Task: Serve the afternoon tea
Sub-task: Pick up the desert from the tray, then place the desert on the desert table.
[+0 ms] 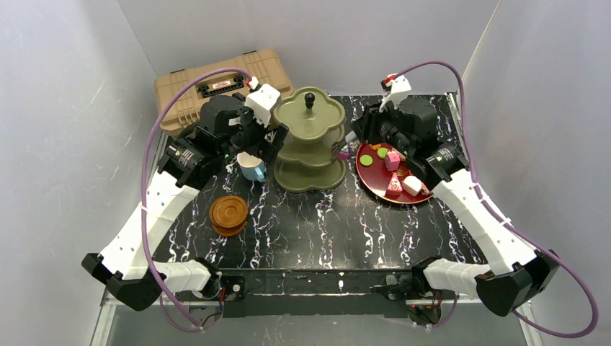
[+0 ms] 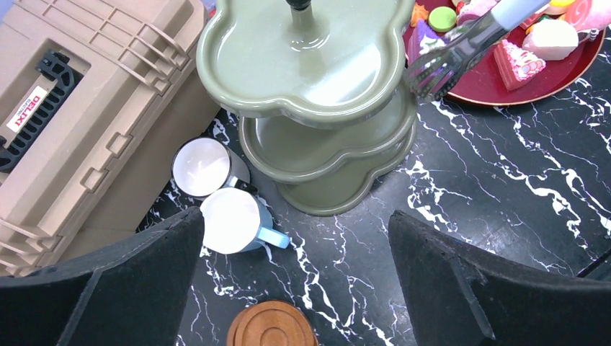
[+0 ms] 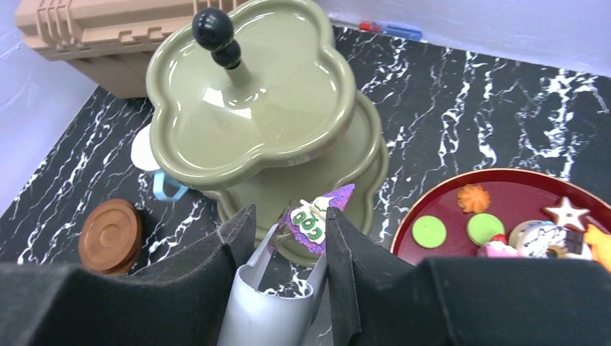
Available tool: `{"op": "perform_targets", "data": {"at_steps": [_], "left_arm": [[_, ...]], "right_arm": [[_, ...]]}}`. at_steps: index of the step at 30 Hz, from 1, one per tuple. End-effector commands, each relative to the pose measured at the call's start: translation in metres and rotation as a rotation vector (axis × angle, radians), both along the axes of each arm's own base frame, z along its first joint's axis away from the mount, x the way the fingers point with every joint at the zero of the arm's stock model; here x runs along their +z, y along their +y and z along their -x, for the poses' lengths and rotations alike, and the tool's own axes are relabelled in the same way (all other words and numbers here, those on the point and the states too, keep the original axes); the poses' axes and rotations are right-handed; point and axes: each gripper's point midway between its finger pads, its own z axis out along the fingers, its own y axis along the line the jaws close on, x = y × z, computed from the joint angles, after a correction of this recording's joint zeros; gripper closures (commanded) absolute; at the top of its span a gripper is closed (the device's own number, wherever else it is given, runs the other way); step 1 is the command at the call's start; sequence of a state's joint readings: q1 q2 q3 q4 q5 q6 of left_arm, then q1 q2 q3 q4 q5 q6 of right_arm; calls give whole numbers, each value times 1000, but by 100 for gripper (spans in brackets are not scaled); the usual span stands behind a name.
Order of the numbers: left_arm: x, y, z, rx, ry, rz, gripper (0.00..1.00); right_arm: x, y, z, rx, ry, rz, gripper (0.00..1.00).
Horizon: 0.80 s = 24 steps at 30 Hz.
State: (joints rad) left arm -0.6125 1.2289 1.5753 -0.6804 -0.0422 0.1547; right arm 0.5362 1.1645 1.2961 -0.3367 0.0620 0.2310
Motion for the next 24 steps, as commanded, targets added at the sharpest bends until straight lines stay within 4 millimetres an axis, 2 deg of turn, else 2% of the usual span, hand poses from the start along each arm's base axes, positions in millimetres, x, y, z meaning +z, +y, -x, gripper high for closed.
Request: {"op": "perform_targets", "data": {"at_steps": [1,6,12,18,24], "left_arm": [[14,5,1,17,-31,32,2],[14,6,1,20,-30,32,2],[14,7,1,18,-29,32,2],[13,7,2,21,-20,40,2],[14,8,3,21,-24,43,2]], "right_arm": [[34,29,1,104,-81,-88,99],[38,45,-2,135,-104,-103,99],[39,54,-6,141,-128,-113,99],[35,55,-8,140,-136,-113,99],[23,48,-13,93,-146,-99,99]]}}
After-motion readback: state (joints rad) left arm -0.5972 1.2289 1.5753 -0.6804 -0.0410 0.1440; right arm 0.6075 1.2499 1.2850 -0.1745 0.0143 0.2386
